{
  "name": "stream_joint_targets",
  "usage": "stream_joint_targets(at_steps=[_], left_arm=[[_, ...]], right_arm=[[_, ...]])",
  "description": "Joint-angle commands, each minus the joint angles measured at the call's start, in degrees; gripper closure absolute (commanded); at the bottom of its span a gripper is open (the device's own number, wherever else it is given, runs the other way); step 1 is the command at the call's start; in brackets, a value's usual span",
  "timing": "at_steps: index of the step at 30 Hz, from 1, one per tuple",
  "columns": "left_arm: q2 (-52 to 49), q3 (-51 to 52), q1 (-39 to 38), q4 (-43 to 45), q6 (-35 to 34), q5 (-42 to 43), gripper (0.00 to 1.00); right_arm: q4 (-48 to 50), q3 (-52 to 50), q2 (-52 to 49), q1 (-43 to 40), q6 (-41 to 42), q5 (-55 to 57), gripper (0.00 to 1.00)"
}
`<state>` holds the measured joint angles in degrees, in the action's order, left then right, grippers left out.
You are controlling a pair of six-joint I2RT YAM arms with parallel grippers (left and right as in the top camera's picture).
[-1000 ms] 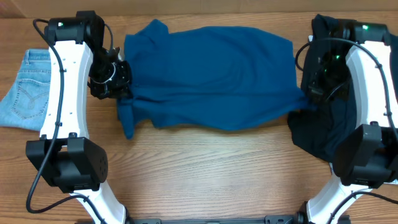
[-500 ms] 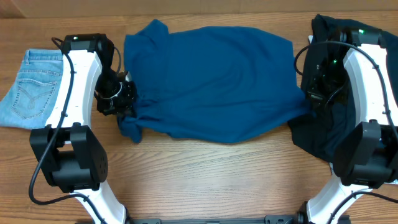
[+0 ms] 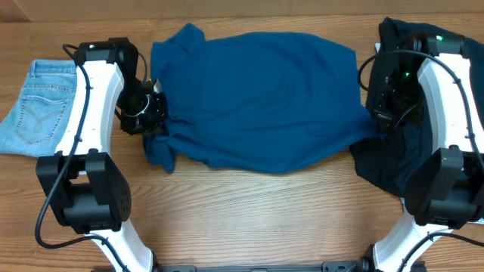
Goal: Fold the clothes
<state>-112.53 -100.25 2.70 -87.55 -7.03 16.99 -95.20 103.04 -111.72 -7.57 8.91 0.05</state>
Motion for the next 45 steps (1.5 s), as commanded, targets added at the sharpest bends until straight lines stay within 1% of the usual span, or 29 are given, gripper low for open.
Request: stream_joint_targets(at_steps=[1,4,6,8,9,11,13,14,15,17,20,23,26,28,31,34,37,41,45], left_arm=[[-0.17,0.55,-0.2,2.19,0.87,0.92,0.96],[-0.17,-2.27,1.18,6.03,-0.57,0.83,0.96],[-0.17,-5.29,2.25,9.81,-2.14,0.61,0.96],[-0.17,-9.29,3.23,15.39,-2.86,0.35,0.96],[-0.17,-12.28,3.58,18.91,-2.86,0.35,0.96],[-0.17,-17.64,3.93,22.47,-3.56,0.39,0.96],[-0.17,-23.96,3.93,23.17,-3.8,0.39,0.96],[-0.17,-26.8,3.91,22.73,-3.8,0.39,0.96],[-0.17,-31.95,3.8,20.57,-3.8,0.37,0.96],[-0.17,-39.1,3.8,15.61,-3.69,-0.33,0.96],[-0.17,-48.06,3.82,7.76,-3.69,-5.68,0.96],[0.5,-56.96,3.8,0.9,-3.72,-6.93,0.96],[3.06,-62.49,3.82,-2.71,-3.72,-6.99,0.96],[4.98,-63.84,3.82,-2.54,-4.26,-8.79,0.96],[7.21,-63.91,3.82,-0.85,-7.61,-15.67,0.96],[6.08,-63.49,3.8,-0.26,-8.0,-15.96,0.96],[2.51,-62.31,3.8,-0.79,-8.02,-15.87,0.96],[-4.33,-61.16,3.76,-2.73,-7.98,-13.18,0.96],[-12.7,-61.09,3.76,-3.5,-8.0,-10.49,0.96]], right_arm=[[0.44,-0.13,0.7,-0.44,-0.39,0.26,0.96],[2.75,1.25,0.72,-0.15,-0.44,0.2,0.96],[4.24,2.99,0.72,-0.15,-1.64,-1.55,0.96],[6.32,5.66,0.72,-0.15,-3.23,-4.57,0.96],[7.78,7.48,0.72,-0.15,-3.34,-5.86,0.96],[9.77,11.8,0.72,-0.15,-4.33,-8.17,0.96],[10.56,17.81,0.72,-0.15,-4.26,-8.63,0.97],[10.51,20.52,0.72,-0.15,-4.26,-8.76,0.96],[10.01,25.46,0.79,-0.15,-4.26,-8.74,0.96],[8.35,32.61,1.03,-0.15,-4.26,-8.74,0.96],[4.96,41.86,2.14,-0.28,-4.24,-8.72,0.96],[2.91,47.34,4.22,-0.33,-4.09,-8.7,0.96],[3.15,49.51,6.82,-0.33,-2.71,-7.43,0.96],[4.2,49.99,8.2,-0.33,-2.71,-6.32,0.96],[7.41,50.01,8.83,-0.33,-2.73,-6.12,0.96],[9.2,49.92,6.08,-0.33,-2.73,-6.14,0.96],[8.07,49.92,1.09,-0.33,-2.75,-6.14,0.96],[5.92,49.92,-7.04,-0.33,-3.23,-6.14,0.96],[7.39,49.92,-14.43,-0.07,-3.61,-6.19,0.96]])
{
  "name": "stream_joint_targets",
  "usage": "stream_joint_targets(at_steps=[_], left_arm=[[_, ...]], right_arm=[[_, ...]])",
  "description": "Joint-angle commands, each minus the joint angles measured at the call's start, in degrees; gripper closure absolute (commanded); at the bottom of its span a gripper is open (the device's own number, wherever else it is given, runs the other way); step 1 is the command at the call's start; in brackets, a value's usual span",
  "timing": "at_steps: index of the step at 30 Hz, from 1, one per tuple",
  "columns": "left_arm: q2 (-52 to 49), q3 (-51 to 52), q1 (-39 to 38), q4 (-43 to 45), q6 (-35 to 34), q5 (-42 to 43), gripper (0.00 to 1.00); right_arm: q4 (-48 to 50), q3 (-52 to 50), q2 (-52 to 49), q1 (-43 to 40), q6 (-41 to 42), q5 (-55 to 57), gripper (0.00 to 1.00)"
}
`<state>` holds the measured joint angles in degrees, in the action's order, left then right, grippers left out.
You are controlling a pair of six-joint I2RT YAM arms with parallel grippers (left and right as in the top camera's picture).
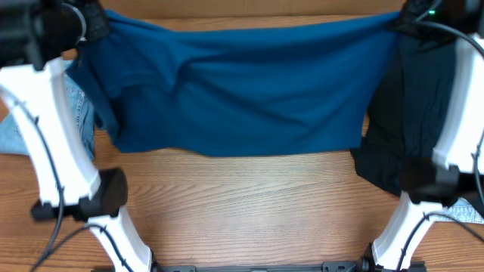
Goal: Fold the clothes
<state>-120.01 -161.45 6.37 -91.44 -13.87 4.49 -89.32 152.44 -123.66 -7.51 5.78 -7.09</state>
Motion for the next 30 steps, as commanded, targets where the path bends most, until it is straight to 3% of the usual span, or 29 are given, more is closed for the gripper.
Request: stream_joint_targets(at_steps=[1,5,9,13,16,24,28,30], left_arm=[[-6.91,0.11,0.09,1.4,-1.16,2.23,0.96],[-11.61,0.11,0.09,13.88,-1.16,5.86,0.96],[-8.66,-2.4,0.94,29.92,-2.05,9.97,0.96],[-1.95,-5.25,2.12,34.07,-1.27,7.26,0.96],[2.51,-5.25,2.27,29.73,2.29,6.69,0.96],[-0.13,-4.94,1.79,-3.54,3.56,7.45,0.96],[-1.84,1.49,0.33,-5.25,4.7,13.29,0.96],[-1.95,5.18,-0.11,-5.35,4.7,11.93,0.96]], right_arm=[[3.26,0.52,-3.78,0.11,-0.44,0.92,0.96],[15.17,0.72,-4.94,1.29,0.42,-6.56,0.96],[23.12,5.38,-1.64,1.66,5.22,-8.41,0.96],[23.37,11.52,2.69,1.53,6.43,-6.8,0.96],[18.6,12.26,4.98,1.46,6.16,-6.47,0.96],[-6.03,4.96,4.7,1.44,5.7,0.83,0.96],[-7.74,-3.93,4.83,1.46,2.95,0.57,0.96],[-7.74,-8.57,4.83,1.44,2.71,0.63,0.96]])
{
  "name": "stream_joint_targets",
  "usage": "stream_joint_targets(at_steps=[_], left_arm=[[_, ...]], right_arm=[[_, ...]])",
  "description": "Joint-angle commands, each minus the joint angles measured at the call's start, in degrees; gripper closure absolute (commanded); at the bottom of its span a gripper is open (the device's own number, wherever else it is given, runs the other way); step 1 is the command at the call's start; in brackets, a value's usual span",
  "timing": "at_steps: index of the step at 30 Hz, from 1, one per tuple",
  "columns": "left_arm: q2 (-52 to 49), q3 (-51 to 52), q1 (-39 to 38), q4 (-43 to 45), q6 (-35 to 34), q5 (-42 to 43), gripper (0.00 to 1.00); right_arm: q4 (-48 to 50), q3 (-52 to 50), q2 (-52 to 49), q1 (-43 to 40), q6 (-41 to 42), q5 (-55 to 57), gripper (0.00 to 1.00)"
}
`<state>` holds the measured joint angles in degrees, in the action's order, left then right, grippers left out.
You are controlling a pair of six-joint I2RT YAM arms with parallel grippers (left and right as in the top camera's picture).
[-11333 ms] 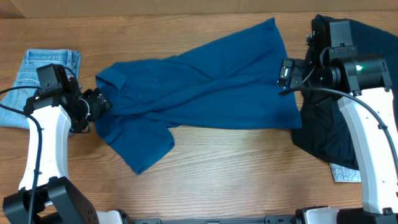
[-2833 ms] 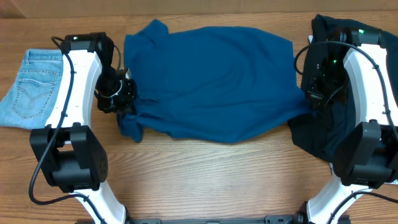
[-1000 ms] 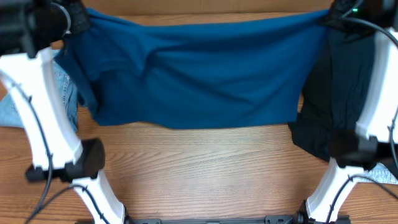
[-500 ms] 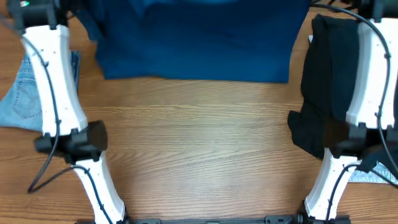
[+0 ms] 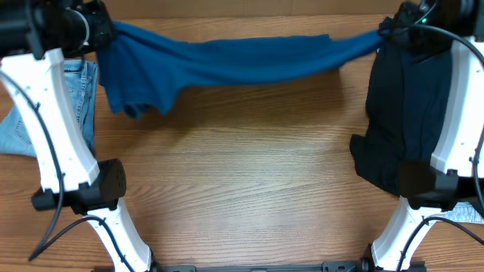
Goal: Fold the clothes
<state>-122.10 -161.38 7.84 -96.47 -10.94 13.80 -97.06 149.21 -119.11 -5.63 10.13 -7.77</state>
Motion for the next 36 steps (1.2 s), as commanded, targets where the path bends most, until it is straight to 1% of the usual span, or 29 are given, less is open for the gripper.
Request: stream_joint_targets(at_steps=[1,4,9,11,16,21,24,27,33,36], left_arm=[[0.15,7.15,-1.84,-0.33,1.88,1.55,0.96],[0.15,15.65,-2.4,-0.33,2.38,-1.38,0.96],[0.15,27.93,-2.58,-0.35,2.84,-0.59,0.96],[0.15,31.58,-2.75,-0.35,3.3,-0.61,0.96],[0.15,45.83,-3.98,-0.37,5.75,-0.74,0.96],[0.15,55.93,-4.98,-0.35,7.8,-0.96,0.96],[0.15,58.51,-4.96,-0.31,7.76,-2.32,0.96],[0.17,59.01,-4.98,-0.39,7.76,-2.36,0.96],[0.87,59.17,-5.38,-0.42,8.26,-2.38,0.96],[3.15,61.37,-5.4,-0.42,8.7,-2.4,0.96]], right_arm=[[0.0,-7.96,0.28,-0.44,-1.99,1.29,0.96],[0.0,-17.99,0.28,-0.44,-4.39,1.33,0.96],[0.0,-28.26,0.28,-0.44,-4.42,1.73,0.96],[-0.02,-31.21,0.28,-0.44,-4.44,1.75,0.96],[-0.02,-39.67,0.28,-0.44,-4.57,4.22,0.96],[-0.04,-45.57,0.33,-0.44,-4.11,5.66,0.96],[-0.07,-48.02,0.33,-0.44,-4.11,5.81,0.96],[-0.07,-49.68,0.33,-0.44,-3.58,6.6,0.96],[-0.07,-50.58,0.33,-0.46,2.95,14.73,0.96],[-0.07,-50.58,0.33,-0.46,3.67,15.8,0.96]])
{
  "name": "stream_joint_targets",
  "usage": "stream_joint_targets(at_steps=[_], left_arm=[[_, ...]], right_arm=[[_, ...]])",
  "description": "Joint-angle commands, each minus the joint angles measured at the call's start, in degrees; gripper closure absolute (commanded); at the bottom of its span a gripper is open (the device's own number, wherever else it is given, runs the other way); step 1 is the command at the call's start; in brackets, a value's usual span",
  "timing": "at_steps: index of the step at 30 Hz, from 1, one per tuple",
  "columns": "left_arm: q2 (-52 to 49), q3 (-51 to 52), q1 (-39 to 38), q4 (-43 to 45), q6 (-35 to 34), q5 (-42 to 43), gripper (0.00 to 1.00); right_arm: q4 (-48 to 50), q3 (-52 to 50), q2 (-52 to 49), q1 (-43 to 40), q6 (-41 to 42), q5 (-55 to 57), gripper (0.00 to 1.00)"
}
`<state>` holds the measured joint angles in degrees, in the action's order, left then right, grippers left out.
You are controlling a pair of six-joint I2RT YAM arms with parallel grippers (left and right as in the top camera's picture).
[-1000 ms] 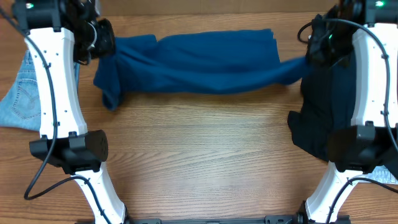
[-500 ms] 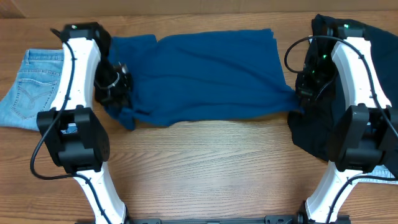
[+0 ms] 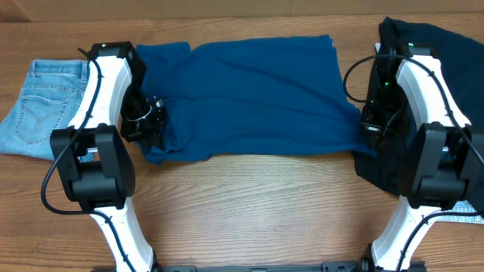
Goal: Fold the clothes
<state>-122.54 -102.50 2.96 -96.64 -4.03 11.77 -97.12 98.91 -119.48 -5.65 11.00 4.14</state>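
Observation:
The blue shirt lies spread flat across the far half of the table, its lower edge folded under in a straight line. My left gripper sits low on the shirt's bunched front left corner and appears shut on it. My right gripper is down at the shirt's front right corner, also appearing shut on the cloth. The fingertips of both are hidden by the wrists and cloth in the overhead view.
Light blue jeans lie at the far left, beside the left arm. A black garment lies under and around the right arm at the right edge. A pale cloth peeks out at the lower right.
Both grippers were raised at the far edge with the shirt hanging stretched between them. Now they are low and nearer the front, and the shirt lies flat on the table.
The shirt first lay rumpled with both grippers at its front corners. Then it was held up wide between the raised arms, then stretched as a narrow band along the far edge. Now it lies spread and smoother, grippers again at its front corners.

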Motion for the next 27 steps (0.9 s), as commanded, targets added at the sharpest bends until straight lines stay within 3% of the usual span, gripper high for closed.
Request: stream_joint_targets(at_steps=[1,10,20,27], left_arm=[[4.37,3.48,-0.52,-0.24,2.56,-0.39,0.96],[11.06,12.55,-0.52,-0.24,1.16,-1.73,0.96],[14.36,19.65,-1.33,-0.26,-1.92,-2.1,0.96],[16.57,24.85,-2.1,-0.24,-3.96,-4.13,0.96]], right_arm=[[0.0,-0.28,0.7,-0.44,2.78,3.72,0.96],[-0.02,-5.14,3.65,-0.42,2.6,2.14,0.96],[0.02,-9.44,15.76,-0.48,3.87,0.5,0.96],[3.02,-16.09,15.87,-0.46,5.38,0.5,0.96]])
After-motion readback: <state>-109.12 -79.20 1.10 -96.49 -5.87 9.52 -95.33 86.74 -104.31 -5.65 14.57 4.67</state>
